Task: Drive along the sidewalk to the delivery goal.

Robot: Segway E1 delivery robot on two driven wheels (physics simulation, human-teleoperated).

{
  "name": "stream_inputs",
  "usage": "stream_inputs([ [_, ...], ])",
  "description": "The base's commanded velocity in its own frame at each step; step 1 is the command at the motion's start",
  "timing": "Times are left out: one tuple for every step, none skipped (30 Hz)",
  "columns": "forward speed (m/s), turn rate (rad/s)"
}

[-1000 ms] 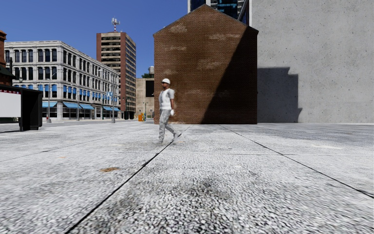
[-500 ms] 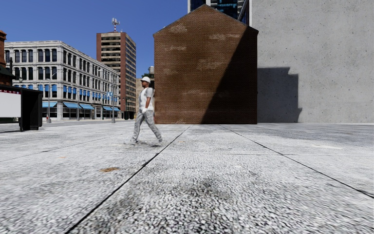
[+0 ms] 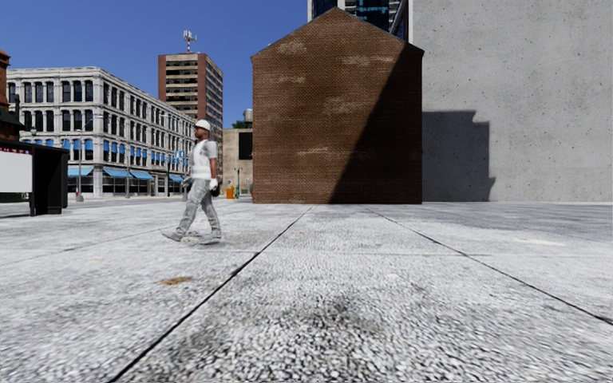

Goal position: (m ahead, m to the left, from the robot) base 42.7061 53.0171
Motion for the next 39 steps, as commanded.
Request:
stream_inputs([
  [2.0,0.0],
  [2.0,0.0],
  [2.0,0.0],
  [2.0,0.0],
  [2.0,0.0],
  [2.0,0.0],
  [2.0,0.0],
  [2.0,0.0],
  [2.0,0.0],
  [2.0,0.0],
  [2.0,0.0],
  [2.0,0.01],
  [2.0,0.13],
  [2.0,0.24],
  [2.0,0.27],
  [2.0,0.27],
  [2.0,0.28],
  [2.0,0.28],
  [2.0,0.28],
  [2.0,0.28],
  [2.0,0.28],
  [2.0,0.28],
  [2.0,0.28],
  [2.0,0.28],
  [2.0,0.28],
  [2.0,0.28],
  [1.95,0.28],
  [1.84,0.28],
  [1.84,0.28],
  [1.65,0.29],
  [1.43,0.34],
  [1.33,0.37],
  [1.26,0.39],
  [1.26,0.39],
  [1.22,0.39],
  [1.2,0.4],
  [1.2,0.44],
  [1.19,0.46],
  [1.19,0.46],
])
